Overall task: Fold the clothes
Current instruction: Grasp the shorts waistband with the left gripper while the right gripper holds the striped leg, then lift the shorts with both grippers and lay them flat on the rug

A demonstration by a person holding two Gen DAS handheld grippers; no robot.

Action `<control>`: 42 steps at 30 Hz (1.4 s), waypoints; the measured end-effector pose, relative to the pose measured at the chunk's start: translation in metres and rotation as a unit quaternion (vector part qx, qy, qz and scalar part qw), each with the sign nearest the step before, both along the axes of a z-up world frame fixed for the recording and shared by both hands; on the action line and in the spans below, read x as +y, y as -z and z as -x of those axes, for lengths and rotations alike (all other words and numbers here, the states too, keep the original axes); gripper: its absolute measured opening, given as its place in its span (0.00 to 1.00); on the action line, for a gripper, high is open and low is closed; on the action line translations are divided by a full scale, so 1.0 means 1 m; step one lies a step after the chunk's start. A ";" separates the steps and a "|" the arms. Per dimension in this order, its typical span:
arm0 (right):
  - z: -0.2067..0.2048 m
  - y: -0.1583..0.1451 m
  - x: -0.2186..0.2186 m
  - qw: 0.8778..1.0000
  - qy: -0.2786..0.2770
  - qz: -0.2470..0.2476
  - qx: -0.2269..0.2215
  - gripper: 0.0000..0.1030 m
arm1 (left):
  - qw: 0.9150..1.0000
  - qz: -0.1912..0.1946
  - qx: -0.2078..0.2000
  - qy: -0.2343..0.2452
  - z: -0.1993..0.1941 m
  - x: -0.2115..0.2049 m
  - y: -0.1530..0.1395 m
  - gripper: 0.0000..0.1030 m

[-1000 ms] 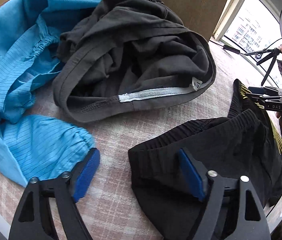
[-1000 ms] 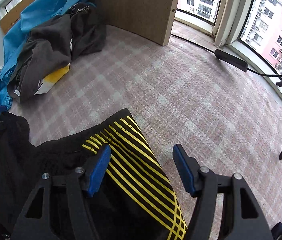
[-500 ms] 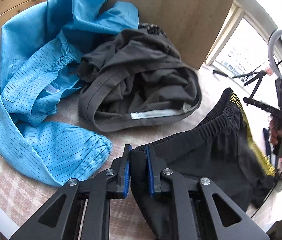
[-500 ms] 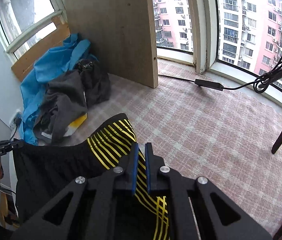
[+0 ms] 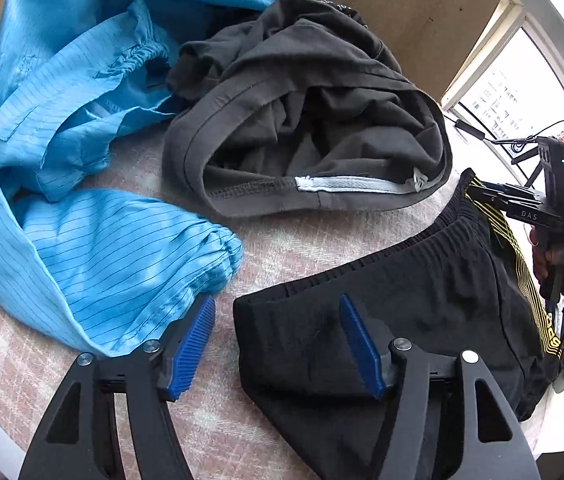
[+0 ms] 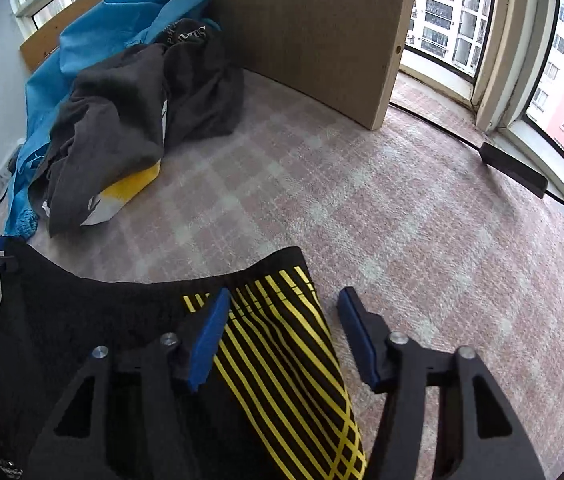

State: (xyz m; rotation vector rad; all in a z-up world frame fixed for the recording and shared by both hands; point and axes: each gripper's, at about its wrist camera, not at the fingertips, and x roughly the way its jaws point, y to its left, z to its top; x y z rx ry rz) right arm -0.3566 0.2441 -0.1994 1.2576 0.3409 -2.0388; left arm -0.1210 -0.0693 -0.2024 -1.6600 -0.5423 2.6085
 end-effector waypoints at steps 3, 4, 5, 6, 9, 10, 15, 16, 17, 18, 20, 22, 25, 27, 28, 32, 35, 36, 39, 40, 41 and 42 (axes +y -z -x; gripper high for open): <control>-0.015 -0.014 0.008 1.000 0.012 0.006 0.015 0.06 | 1.000 -0.013 0.012 0.007 -0.004 0.002 -0.010 0.10; -0.021 -0.022 0.013 0.999 0.020 0.012 0.024 0.06 | 1.000 -0.018 0.022 0.011 -0.007 0.002 -0.017 0.09; -0.029 -0.033 0.021 0.999 0.029 0.027 0.033 0.06 | 0.999 -0.023 0.034 0.018 -0.010 0.002 -0.026 0.09; -0.039 -0.048 0.030 0.997 0.039 0.046 0.043 0.05 | 0.998 -0.029 0.047 0.026 -0.013 0.003 -0.038 0.09; -0.072 -0.103 0.059 0.988 0.080 0.095 0.092 0.05 | 0.993 -0.046 0.093 0.057 -0.017 0.005 -0.082 0.08; -0.085 -0.123 0.070 0.983 0.096 0.110 0.113 0.05 | 0.990 -0.052 0.111 0.069 -0.015 0.008 -0.101 0.08; -0.159 -0.237 0.112 0.943 0.175 0.161 0.231 0.05 | 0.962 -0.047 0.228 0.146 0.007 0.041 -0.219 0.08; -0.175 -0.260 0.120 0.933 0.188 0.169 0.256 0.05 | 0.953 -0.040 0.252 0.162 0.009 0.049 -0.241 0.08; -0.193 -0.282 0.127 0.923 0.199 0.176 0.279 0.05 | 0.944 -0.033 0.277 0.177 0.011 0.058 -0.259 0.08; -0.212 -0.301 0.132 0.912 0.210 0.183 0.302 0.05 | 0.934 -0.027 0.300 0.190 0.010 0.065 -0.278 0.08; -0.251 -0.334 0.141 0.891 0.228 0.192 0.343 0.05 | 0.917 -0.018 0.338 0.212 -0.001 0.074 -0.314 0.08; -0.288 -0.358 0.145 0.872 0.244 0.197 0.375 0.05 | 0.903 -0.017 0.362 0.231 -0.013 0.079 -0.340 0.08; -0.337 -0.382 0.147 0.851 0.263 0.207 0.405 0.05 | 0.888 -0.027 0.382 0.256 -0.029 0.080 -0.367 0.08; -0.367 -0.394 0.147 0.839 0.269 0.211 0.424 0.05 | 0.878 -0.032 0.394 0.271 -0.040 0.079 -0.382 0.08; -0.379 -0.400 0.147 0.833 0.272 0.211 0.433 0.05 | 0.874 -0.035 0.397 0.279 -0.045 0.079 -0.388 0.08; -0.410 -0.418 0.144 0.819 0.278 0.208 0.457 0.05 | 0.861 -0.035 0.405 0.306 -0.058 0.080 -0.410 0.08; -0.405 -0.426 0.146 0.819 0.283 0.191 0.462 0.05 | 0.863 -0.025 0.393 0.317 -0.041 0.088 -0.411 0.08; -0.396 -0.424 0.148 0.822 0.288 0.187 0.455 0.05 | 0.865 -0.024 0.386 0.319 -0.032 0.092 -0.410 0.08; -0.353 -0.406 0.156 0.836 0.308 0.176 0.419 0.05 | 0.883 -0.009 0.349 0.314 0.016 0.111 -0.386 0.08; -0.333 -0.394 0.159 0.842 0.317 0.169 0.404 0.05 | 0.892 -0.003 0.329 0.311 0.039 0.121 -0.371 0.08; -0.309 -0.379 0.163 0.848 0.327 0.160 0.386 0.05 | 0.900 0.004 0.308 0.308 0.064 0.132 -0.352 0.08; -0.284 -0.361 0.167 0.854 0.338 0.148 0.367 0.05 | 0.907 0.011 0.287 0.308 0.090 0.144 -0.332 0.08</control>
